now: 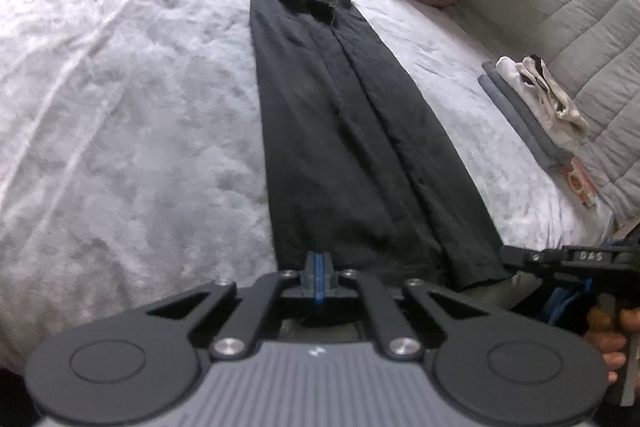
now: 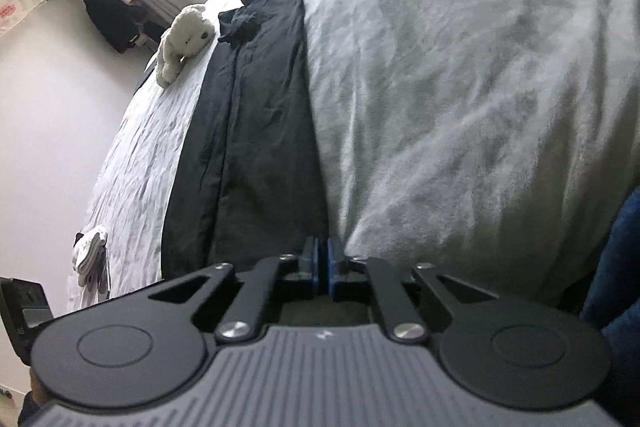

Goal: Fold clothes

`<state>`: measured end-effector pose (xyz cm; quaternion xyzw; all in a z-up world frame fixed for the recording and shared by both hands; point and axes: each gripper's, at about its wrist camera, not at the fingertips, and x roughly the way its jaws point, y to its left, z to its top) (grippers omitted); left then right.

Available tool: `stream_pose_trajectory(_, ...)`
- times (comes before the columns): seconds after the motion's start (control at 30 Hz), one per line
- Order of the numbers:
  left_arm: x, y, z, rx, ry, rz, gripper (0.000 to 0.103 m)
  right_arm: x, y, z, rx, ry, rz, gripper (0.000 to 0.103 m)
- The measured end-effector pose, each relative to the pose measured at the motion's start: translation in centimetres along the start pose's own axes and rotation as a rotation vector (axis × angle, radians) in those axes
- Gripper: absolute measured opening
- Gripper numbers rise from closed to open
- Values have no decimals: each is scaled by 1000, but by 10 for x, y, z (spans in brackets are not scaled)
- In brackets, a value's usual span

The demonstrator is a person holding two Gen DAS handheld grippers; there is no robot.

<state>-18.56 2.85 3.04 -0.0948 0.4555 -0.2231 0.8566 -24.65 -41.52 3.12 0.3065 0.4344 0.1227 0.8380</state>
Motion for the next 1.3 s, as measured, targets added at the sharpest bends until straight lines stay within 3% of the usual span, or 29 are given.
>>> stream_pose_trajectory(0.27,-23,-6,-3,18,-20,22,0,-23,19,-1,-48,-38,15,5)
stream_pose_trajectory(0.43,-23,5,2,-33,-45,21,0,-18,19,-1,-64,-48,-25,6)
stream_pose_trajectory(0.5,-21,9,5,-55,-42,9,1,-12,12,0,-39,-34,22,10)
stream_pose_trajectory(0.6,-17,13,8,-73,-34,-2,13,-7,7,-2,-12,-24,61,16)
stream_pose_trajectory(0.67,-13,13,8,-80,-29,0,30,-6,5,-2,-1,-20,68,19)
stream_pose_trajectory(0.9,4,15,2,-102,1,-42,32,-4,-3,-2,36,-7,89,23)
stream_pose_trajectory(1.03,10,16,0,-122,-4,-74,39,-3,-8,-3,57,1,102,25)
stream_pose_trajectory(1.13,12,20,-1,-144,-6,-91,37,-2,-11,-3,71,6,111,25)
stream_pose_trajectory(1.2,12,21,-1,-134,0,-78,24,-2,-12,-3,70,4,110,25)
stream_pose_trajectory(1.23,12,24,0,-145,6,-68,9,-1,-12,-3,70,3,108,23)
stream_pose_trajectory(1.3,12,31,1,-167,17,-54,4,-1,-12,-3,65,-1,95,17)
